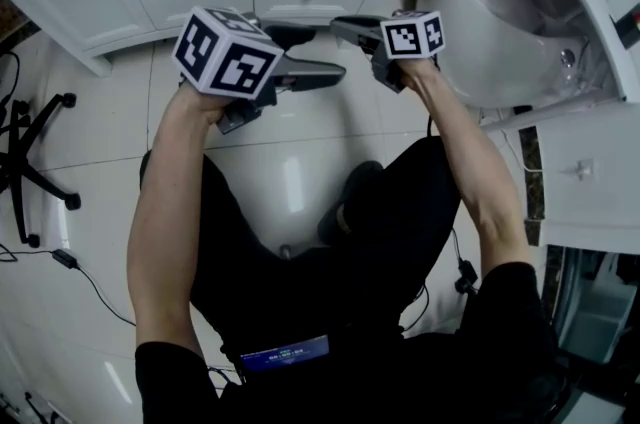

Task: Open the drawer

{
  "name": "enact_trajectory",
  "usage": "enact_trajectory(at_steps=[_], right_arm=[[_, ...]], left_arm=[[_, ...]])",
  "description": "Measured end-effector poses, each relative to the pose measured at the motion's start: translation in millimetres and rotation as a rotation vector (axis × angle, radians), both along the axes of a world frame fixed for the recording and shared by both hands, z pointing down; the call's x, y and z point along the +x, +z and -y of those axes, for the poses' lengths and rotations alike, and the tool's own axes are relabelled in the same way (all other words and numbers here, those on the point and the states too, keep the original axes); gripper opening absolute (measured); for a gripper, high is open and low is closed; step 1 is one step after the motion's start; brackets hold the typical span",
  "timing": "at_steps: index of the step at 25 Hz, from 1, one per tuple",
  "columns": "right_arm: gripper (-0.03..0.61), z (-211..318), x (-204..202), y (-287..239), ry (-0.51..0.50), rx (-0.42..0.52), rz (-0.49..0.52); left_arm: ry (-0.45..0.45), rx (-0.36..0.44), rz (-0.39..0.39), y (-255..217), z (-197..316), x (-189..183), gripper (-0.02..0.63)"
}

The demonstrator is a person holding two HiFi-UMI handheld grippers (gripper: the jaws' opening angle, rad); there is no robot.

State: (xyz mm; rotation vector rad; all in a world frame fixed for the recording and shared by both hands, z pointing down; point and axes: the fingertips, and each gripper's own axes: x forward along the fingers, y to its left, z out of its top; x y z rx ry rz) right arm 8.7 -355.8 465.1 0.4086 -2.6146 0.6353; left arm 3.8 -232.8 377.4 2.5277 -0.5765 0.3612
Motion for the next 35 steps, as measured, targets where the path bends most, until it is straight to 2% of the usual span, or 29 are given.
enact_trajectory(at_steps=[13, 20, 25, 31, 35], right_arm=[[0.098, 27, -6, 18, 0.018, -0.021, -0.028], [0.13, 37, -8, 34, 0.06, -0.054, -0.051], [0.15, 48, -7, 46, 0.103, -0.076, -0.057], [0.158, 78, -8, 56, 0.215, -0.095, -0.05], [0.164, 92, -17, 63, 0.252, -0.113, -0.043]], left_arm=[[-0.006, -0.019, -0.001, 7, 23, -4, 0.374], [-0.002, -0.028, 0.004, 12, 27, -7, 0.374], [-0.004, -0.026, 0.021, 17, 29, -7, 0.374], [-0.013, -0.028, 0.029, 20, 33, -12, 0.374], [-0.022, -0.032, 0.032, 22, 35, -16, 0.374]])
